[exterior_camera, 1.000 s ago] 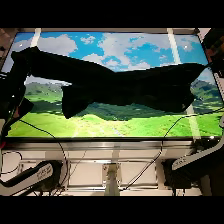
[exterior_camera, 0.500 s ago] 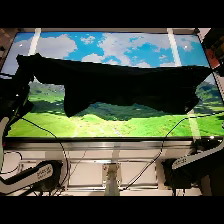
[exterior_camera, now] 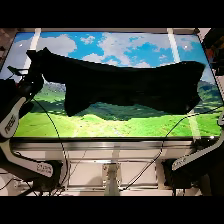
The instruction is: Fold the clothes and pants, and hang the long-sleeved shirts on hangers.
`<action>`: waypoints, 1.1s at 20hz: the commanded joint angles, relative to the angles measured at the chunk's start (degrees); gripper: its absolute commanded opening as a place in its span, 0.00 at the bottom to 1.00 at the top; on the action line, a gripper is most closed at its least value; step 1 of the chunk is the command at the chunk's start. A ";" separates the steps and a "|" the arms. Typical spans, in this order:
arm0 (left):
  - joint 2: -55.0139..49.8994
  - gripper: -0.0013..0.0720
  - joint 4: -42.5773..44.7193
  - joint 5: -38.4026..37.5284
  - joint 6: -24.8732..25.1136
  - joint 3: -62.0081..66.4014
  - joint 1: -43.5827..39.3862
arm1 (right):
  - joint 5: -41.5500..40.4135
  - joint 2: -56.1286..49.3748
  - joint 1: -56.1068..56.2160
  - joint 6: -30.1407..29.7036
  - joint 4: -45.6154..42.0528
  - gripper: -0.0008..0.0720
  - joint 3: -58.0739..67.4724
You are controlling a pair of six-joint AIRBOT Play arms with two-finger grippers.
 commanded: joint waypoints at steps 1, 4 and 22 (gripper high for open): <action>-9.79 0.43 -1.51 -2.12 14.29 12.83 -0.42 | -6.88 -1.68 0.76 -1.73 6.05 0.49 0.13; -10.84 0.53 -1.53 -1.42 30.27 17.44 0.70 | -3.45 -1.68 -0.98 -8.50 5.90 0.50 0.13; 4.55 0.03 149.98 -36.52 -64.06 15.26 7.04 | 41.79 -1.66 -9.68 -40.92 13.35 0.05 0.13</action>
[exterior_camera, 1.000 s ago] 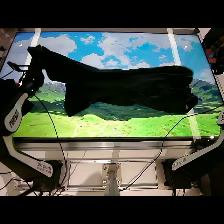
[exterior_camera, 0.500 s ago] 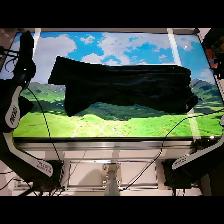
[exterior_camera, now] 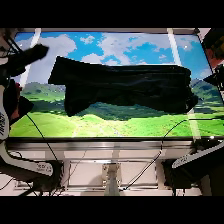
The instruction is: Fold the clothes and pants, and hang the long-sleeved shirts on hangers.
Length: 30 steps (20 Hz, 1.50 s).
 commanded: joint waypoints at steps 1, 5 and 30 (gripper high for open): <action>1.09 0.03 44.65 -26.47 -21.24 -4.72 0.61 | 8.81 -0.13 -0.72 -5.07 4.09 0.05 0.00; 1.20 0.03 38.56 -28.13 -20.65 -16.13 1.64 | 8.35 -0.13 -0.68 -5.05 4.09 0.35 0.00; 5.97 0.03 30.95 -31.26 -20.85 -19.19 -4.55 | 6.05 -0.17 -3.69 -4.81 -1.22 0.63 -1.33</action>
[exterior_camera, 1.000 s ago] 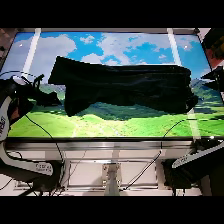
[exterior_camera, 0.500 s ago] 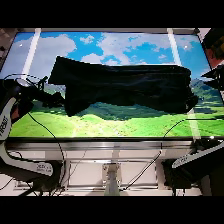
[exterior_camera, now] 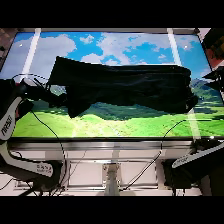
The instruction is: Fold the clothes and pants, and hang the long-sleeved shirts on hangers.
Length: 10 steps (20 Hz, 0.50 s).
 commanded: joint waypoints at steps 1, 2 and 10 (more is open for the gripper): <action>8.63 0.03 9.05 -2.51 -0.85 0.04 -0.35 | 4.46 -0.07 -3.23 0.35 -2.51 0.63 -2.34; 12.72 0.03 16.57 -2.49 -1.92 0.04 -0.31 | 5.77 -0.07 -4.48 0.44 -2.60 0.63 -4.07; 21.42 0.03 39.74 -2.27 -6.80 0.02 -0.57 | 5.55 -0.07 -6.49 -2.49 -2.86 0.63 -24.46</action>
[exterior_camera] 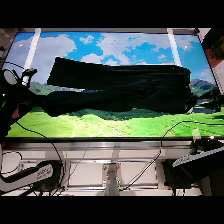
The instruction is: Fold the clothes and pants, and hang the long-sleeved shirts on hangers.
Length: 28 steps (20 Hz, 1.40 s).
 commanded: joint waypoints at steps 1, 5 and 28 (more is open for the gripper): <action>0.59 0.03 3.67 0.31 -1.03 0.02 -0.39 | -0.68 -0.02 -0.37 -2.08 -0.50 0.63 -6.47; -1.77 0.03 1.20 0.35 -0.98 0.00 -0.61 | -3.04 -0.04 1.60 -2.73 -1.05 0.63 -6.73; -6.91 0.03 1.38 36.61 -5.62 5.53 -6.58 | -2.54 11.82 -6.08 -3.21 -19.37 0.05 -6.71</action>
